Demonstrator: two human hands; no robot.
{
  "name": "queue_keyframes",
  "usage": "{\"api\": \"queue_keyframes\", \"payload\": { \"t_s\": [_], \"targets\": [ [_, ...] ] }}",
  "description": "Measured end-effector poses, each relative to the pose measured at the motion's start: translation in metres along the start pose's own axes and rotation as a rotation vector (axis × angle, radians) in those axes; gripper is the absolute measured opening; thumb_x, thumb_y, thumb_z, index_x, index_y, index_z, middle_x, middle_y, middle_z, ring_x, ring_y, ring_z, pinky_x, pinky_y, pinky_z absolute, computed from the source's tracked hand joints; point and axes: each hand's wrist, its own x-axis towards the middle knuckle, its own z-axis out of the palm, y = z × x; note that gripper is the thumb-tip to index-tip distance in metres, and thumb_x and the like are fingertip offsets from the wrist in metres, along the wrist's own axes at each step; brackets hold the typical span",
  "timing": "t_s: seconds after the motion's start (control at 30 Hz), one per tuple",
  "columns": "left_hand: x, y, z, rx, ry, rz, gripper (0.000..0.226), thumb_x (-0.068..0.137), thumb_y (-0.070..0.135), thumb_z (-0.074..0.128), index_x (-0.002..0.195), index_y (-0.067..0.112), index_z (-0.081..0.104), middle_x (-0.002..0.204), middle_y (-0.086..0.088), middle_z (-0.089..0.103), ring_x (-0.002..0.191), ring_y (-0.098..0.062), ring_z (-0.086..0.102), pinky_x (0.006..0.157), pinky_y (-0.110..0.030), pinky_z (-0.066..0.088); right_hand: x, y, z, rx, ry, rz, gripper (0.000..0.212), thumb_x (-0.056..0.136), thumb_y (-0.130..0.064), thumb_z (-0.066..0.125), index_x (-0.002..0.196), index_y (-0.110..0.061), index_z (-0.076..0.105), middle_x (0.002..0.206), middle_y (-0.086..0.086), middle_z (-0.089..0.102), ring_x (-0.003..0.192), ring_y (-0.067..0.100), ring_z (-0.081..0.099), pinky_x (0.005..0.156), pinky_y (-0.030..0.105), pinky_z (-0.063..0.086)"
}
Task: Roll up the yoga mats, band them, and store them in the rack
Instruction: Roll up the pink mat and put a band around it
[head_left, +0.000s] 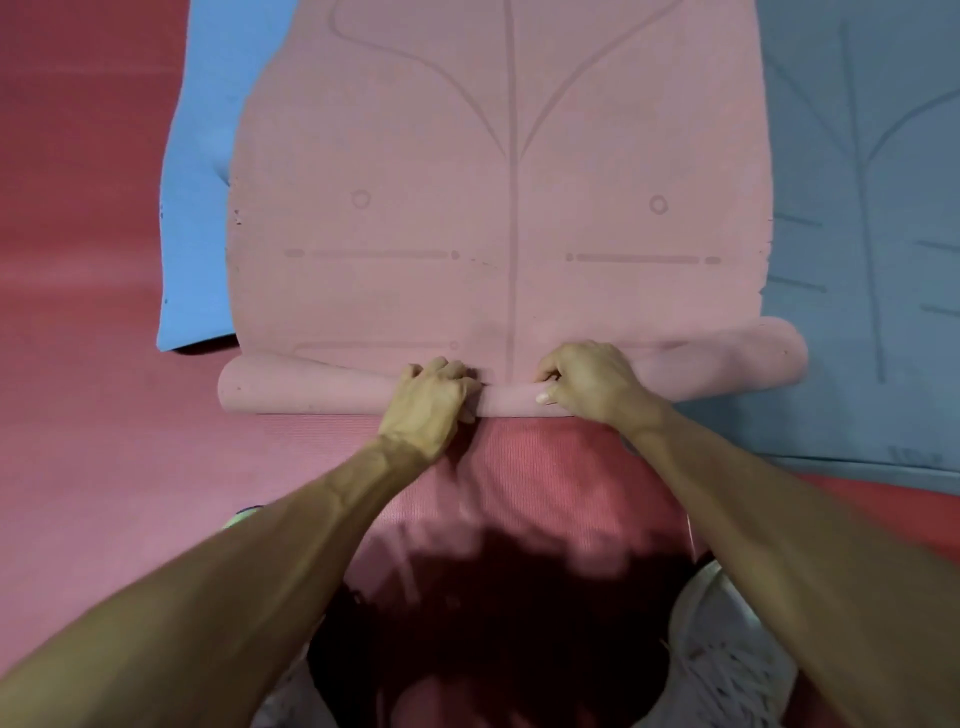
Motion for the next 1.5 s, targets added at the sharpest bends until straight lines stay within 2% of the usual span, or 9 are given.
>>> {"api": "queue_keyframes", "payload": {
  "t_s": [0.17,0.3,0.43,0.6,0.87,1.03,1.17,1.33,1.5],
  "targets": [
    [0.028,-0.01,-0.021,-0.098,-0.206,-0.019,0.03,0.082,0.022,0.065,0.112,0.022,0.068,0.113,-0.003,0.066,0.108,-0.025,0.058,0.087,-0.035,0.045,-0.02,0.004,0.017,0.146,0.228,-0.064,0.017,0.084,-0.023,0.069,0.101,-0.019,0.071,0.093,-0.005,0.055,0.095,0.018,0.056,0.083,0.033,0.044],
    [0.045,-0.012,-0.028,-0.208,-0.263,-0.142,0.031,0.08,0.016,0.069,0.111,0.014,0.066,0.108,-0.011,0.068,0.102,-0.032,0.062,0.085,-0.037,0.049,-0.032,0.009,0.034,-0.155,0.57,-0.196,0.021,0.076,-0.028,0.072,0.093,-0.015,0.073,0.096,0.003,0.063,0.092,0.028,0.059,0.083,0.041,0.041],
    [0.05,-0.013,-0.027,-0.233,-0.238,-0.187,0.024,0.081,0.018,0.07,0.103,0.012,0.061,0.103,-0.011,0.066,0.098,-0.033,0.061,0.074,-0.031,0.044,-0.032,0.006,0.041,-0.277,0.46,-0.149,0.053,0.059,-0.041,0.085,0.103,-0.014,0.07,0.101,0.004,0.062,0.094,0.027,0.059,0.083,0.043,0.045],
    [0.035,-0.007,-0.013,-0.224,-0.021,-0.164,0.018,0.084,0.01,0.062,0.1,0.011,0.069,0.109,-0.008,0.054,0.097,-0.03,0.055,0.081,-0.039,0.047,-0.011,0.009,0.033,-0.176,0.423,-0.142,0.023,0.071,-0.026,0.081,0.088,-0.014,0.071,0.08,0.001,0.063,0.081,0.028,0.06,0.072,0.04,0.046],
    [0.004,-0.005,0.003,0.113,0.377,0.01,0.022,0.091,0.023,0.053,0.11,0.019,0.063,0.1,-0.003,0.059,0.091,-0.027,0.056,0.088,-0.043,0.04,0.017,0.014,-0.007,-0.077,0.197,-0.088,0.02,0.084,-0.037,0.068,0.099,-0.026,0.064,0.095,-0.002,0.069,0.095,0.024,0.061,0.081,0.034,0.045],
    [-0.002,-0.011,0.002,0.268,0.176,0.038,0.06,0.075,0.029,0.072,0.13,0.017,0.051,0.118,-0.004,0.055,0.107,-0.025,0.052,0.093,-0.046,0.036,0.027,0.014,-0.02,-0.061,0.093,-0.07,0.025,0.081,-0.04,0.071,0.102,-0.026,0.069,0.099,-0.004,0.07,0.098,0.02,0.061,0.086,0.031,0.041],
    [0.02,-0.008,-0.015,0.227,0.037,-0.008,0.057,0.08,0.009,0.059,0.132,0.026,0.045,0.121,0.0,0.05,0.113,-0.021,0.047,0.091,-0.041,0.032,0.025,0.015,-0.014,-0.022,0.149,-0.04,0.026,0.081,-0.041,0.07,0.105,-0.03,0.07,0.105,-0.007,0.07,0.103,0.019,0.061,0.085,0.03,0.04],
    [0.042,-0.019,-0.033,0.11,-0.091,0.007,0.046,0.085,0.016,0.056,0.13,0.027,0.052,0.125,0.0,0.055,0.12,-0.021,0.046,0.091,-0.034,0.034,0.005,0.016,0.009,0.002,0.372,-0.186,0.031,0.084,-0.027,0.07,0.114,-0.022,0.069,0.107,0.0,0.065,0.099,0.027,0.06,0.087,0.04,0.047],
    [0.069,-0.014,-0.047,0.109,-0.131,-0.081,0.029,0.083,0.027,0.064,0.111,0.029,0.066,0.113,0.0,0.068,0.108,-0.023,0.06,0.096,-0.031,0.032,-0.01,0.017,0.031,-0.238,0.557,-0.292,0.073,0.053,-0.029,0.089,0.12,-0.01,0.065,0.116,0.008,0.062,0.105,0.029,0.057,0.096,0.045,0.042]
  ]
}}
